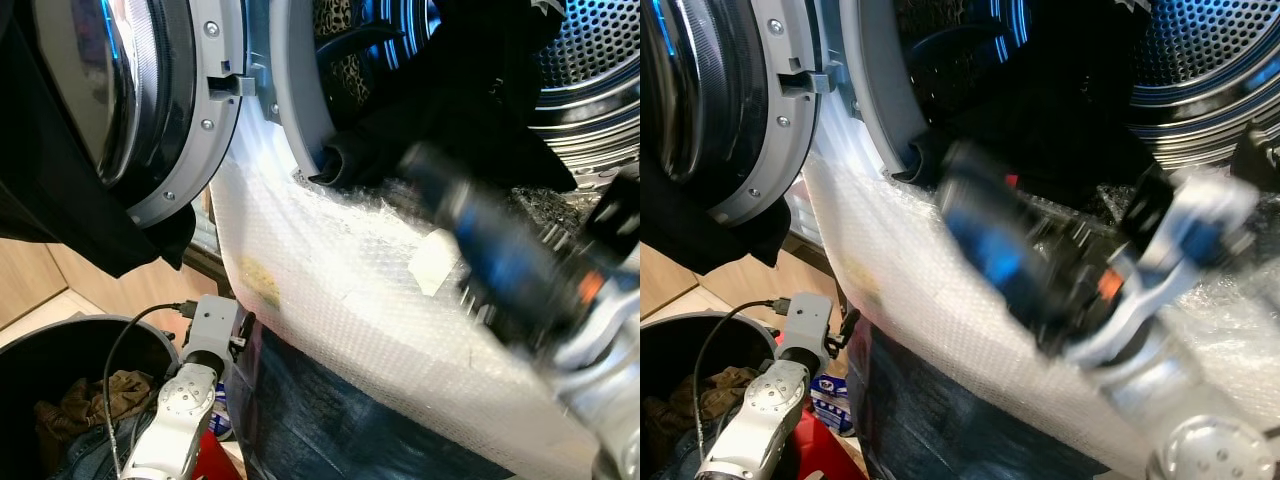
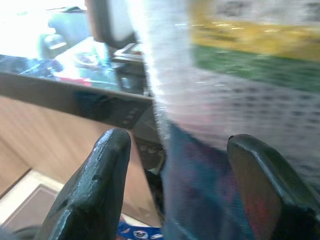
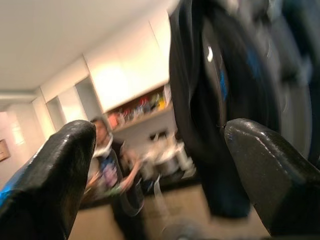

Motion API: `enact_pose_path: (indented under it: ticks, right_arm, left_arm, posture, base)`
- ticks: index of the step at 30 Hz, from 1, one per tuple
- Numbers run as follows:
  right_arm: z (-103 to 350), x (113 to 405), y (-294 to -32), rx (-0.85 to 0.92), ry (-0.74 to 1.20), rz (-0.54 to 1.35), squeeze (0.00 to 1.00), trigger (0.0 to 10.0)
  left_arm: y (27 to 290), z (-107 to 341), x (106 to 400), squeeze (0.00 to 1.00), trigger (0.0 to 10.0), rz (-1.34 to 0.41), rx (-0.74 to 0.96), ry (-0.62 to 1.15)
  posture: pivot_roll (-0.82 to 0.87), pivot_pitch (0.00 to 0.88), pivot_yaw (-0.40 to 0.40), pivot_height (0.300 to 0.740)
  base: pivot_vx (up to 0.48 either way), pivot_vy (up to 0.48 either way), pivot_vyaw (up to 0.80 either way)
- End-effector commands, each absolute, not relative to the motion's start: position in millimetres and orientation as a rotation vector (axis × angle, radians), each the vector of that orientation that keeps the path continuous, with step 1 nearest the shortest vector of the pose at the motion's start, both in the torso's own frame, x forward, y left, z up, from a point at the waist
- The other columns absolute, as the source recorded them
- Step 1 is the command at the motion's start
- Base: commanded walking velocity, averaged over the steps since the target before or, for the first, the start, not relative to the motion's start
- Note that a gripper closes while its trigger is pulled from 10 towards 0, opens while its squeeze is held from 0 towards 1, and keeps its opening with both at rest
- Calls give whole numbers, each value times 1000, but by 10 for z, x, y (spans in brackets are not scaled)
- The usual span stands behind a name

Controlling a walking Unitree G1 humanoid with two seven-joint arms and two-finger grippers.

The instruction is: Clothes washing

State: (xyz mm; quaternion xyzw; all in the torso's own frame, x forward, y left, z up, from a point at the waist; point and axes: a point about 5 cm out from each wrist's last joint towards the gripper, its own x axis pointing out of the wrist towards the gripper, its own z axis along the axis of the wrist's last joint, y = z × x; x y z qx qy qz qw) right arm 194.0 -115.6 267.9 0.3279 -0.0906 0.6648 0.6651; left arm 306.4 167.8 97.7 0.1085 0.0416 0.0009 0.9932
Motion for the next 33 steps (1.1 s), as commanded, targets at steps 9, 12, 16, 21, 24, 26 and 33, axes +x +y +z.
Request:
enact_pose_path:
  ticks: [9, 12, 16, 21, 24, 26, 33]
  right_arm:
    - [1601, 1702, -1217, 404, 380, 1539, 0, 10000]
    - [1348, 1739, -1287, 369, 456, 1468, 0, 10000]
    - [598, 1795, -1601, 396, 632, 1199, 0, 10000]
    - [229, 1762, -1738, 423, 726, 1040, 0, 10000]
    - [-99, 1641, -1818, 392, 851, 937, 0, 10000]
    - [-272, 1579, -1880, 359, 919, 864, 0, 10000]
    - [-829, 1418, -2177, 166, 1166, 310, 0, 10000]
  left_arm:
    - [1948, 1108, 3117, 0, 10000, 99, 254, 29]
    - [1955, 1142, 3118, 0, 10000, 107, 248, 13]
    - [1979, 1180, 2997, 0, 10000, 100, 254, -7]
    - [2010, 1192, 2908, 0, 10000, 85, 254, -8]
    - [1998, 1240, 2853, 0, 10000, 39, 275, -17]
    - [1976, 1263, 2834, 0, 10000, -14, 296, -8]
    - [1974, 1305, 2704, 0, 10000, -39, 341, 61]
  posture:
    - [30, 16, -103, 740]
    - [34, 19, -99, 740]
    - [50, 22, -88, 740]
    - [65, 30, -74, 740]
    - [82, 42, -68, 740]
    - [84, 45, -66, 740]
    - [114, 47, -39, 740]
  base:
    - [0, 0, 0]
    - [0, 0, 0]
    - [0, 0, 0]
    - [0, 0, 0]
    - [0, 0, 0]
    - [0, 0, 0]
    - [0, 0, 0]
